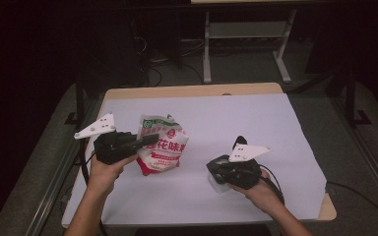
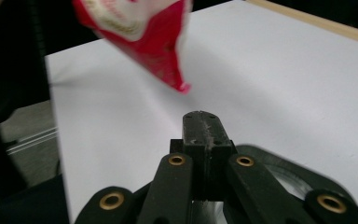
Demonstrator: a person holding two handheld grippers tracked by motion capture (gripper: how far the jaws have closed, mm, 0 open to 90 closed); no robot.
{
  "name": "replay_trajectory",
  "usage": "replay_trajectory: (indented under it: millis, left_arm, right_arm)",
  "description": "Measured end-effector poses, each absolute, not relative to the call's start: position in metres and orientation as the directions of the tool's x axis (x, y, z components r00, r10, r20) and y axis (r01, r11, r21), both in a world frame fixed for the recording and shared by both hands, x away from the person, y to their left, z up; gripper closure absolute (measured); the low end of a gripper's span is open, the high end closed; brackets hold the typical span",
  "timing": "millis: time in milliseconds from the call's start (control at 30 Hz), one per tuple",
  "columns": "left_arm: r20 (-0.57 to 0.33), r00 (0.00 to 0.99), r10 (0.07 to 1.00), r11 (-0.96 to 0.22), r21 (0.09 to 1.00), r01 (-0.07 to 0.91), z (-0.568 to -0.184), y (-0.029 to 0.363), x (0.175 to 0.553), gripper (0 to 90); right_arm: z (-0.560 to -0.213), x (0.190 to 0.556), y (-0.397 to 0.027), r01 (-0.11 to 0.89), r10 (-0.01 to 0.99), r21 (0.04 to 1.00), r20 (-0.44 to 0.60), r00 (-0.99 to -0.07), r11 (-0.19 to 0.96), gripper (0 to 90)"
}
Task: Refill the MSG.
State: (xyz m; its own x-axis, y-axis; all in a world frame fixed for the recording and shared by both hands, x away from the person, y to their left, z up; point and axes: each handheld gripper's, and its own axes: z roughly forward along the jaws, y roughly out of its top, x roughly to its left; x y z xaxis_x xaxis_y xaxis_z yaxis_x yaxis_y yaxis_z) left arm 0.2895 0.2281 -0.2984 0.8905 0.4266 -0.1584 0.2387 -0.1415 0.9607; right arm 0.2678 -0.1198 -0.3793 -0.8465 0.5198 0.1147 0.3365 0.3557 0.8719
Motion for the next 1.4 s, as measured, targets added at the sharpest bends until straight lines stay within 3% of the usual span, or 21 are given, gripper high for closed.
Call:
replay_trajectory:
  millis: [633, 1400]
  left_arm:
    - [-0.148, 0.921, 0.360, -0.153, 0.964, 0.215, -0.285, 0.196, 0.276, 90.0]
    - [-0.132, 0.931, 0.342, -0.141, 0.972, 0.189, -0.275, 0.152, 0.291, 90.0]
  right_arm:
    - [-0.384, 0.282, -0.069, 0.331, 0.550, 0.883, 0.104, -0.829, 0.332, 90.0]
    - [-0.393, 0.264, -0.071, 0.296, 0.551, 0.912, 0.098, -0.829, 0.283, 90.0]
